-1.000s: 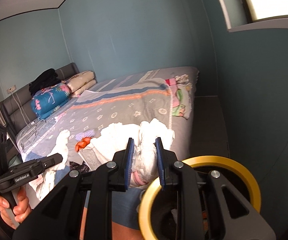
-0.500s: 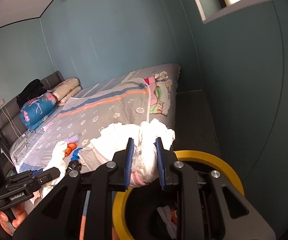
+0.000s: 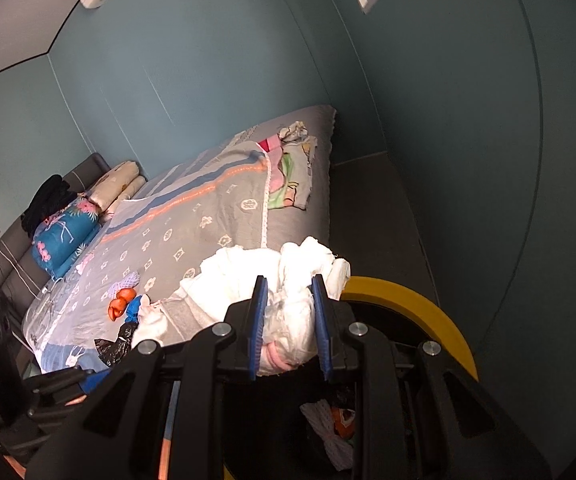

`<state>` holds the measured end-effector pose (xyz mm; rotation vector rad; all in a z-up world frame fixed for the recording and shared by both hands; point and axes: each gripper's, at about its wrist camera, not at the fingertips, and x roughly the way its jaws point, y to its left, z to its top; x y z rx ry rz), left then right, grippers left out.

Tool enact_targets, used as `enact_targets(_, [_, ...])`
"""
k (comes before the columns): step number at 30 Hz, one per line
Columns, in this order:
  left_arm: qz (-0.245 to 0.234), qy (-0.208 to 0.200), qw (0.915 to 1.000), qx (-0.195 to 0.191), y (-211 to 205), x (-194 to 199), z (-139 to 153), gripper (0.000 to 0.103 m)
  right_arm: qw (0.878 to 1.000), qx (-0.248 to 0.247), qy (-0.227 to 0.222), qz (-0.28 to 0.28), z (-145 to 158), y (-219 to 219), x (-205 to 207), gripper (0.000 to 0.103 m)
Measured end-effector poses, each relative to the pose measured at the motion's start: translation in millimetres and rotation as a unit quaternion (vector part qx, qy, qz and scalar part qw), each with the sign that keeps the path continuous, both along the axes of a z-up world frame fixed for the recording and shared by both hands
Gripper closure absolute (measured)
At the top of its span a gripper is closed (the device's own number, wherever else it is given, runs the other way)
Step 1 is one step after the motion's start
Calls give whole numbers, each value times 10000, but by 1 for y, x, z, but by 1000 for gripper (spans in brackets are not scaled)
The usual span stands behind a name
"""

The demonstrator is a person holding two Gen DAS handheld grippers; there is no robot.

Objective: Collect trash
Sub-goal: 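Carry both white tissues up and over the yellow bin, then open both grippers to drop the tissues into the yellow bin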

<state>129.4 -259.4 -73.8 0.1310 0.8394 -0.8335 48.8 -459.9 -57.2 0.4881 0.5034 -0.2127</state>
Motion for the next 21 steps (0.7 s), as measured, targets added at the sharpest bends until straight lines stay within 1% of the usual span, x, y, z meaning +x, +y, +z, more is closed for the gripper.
enact_targets(5, [-104,55,9999,41,-13,1,-6,78,10000,81,3,-21,-6,-11,2,80])
enact_targets(9, [-146,174,9997,1,-15,2,-12,74,9997,227,-39,-13,-9,-18,2,74])
enact_targets(11, [-144,269,9995,-50,-13,2,-14,71,9996,259,-47,-85,-11,-22,1,73])
enact_targets(12, [-135,284,9995,-80,-13,2,-13,66,9996,251,-53,-108,-11,-22,1,71])
enact_targets(13, [-132,288,9994,-113,-11,2,-12,59,9996,246,-56,-132,-10,-21,0,66])
enact_targets(16, [-95,268,9992,-264,-7,1,-6,47,9994,242,-79,-237,-8,-21,-3,55])
enact_targets(17, [-87,262,9992,-293,-7,1,-4,45,9993,246,-89,-262,-7,-21,-3,55])
enact_targets(18, [-69,239,9992,-326,-5,0,-2,40,9993,245,-101,-280,-6,-23,-5,55])
enact_targets(20, [-46,170,9991,-385,-1,-1,1,36,9992,221,-146,-308,-2,-22,-7,55])
enact_targets(21, [-22,125,9991,-404,1,-2,2,30,9991,212,-161,-318,-1,-23,-7,55])
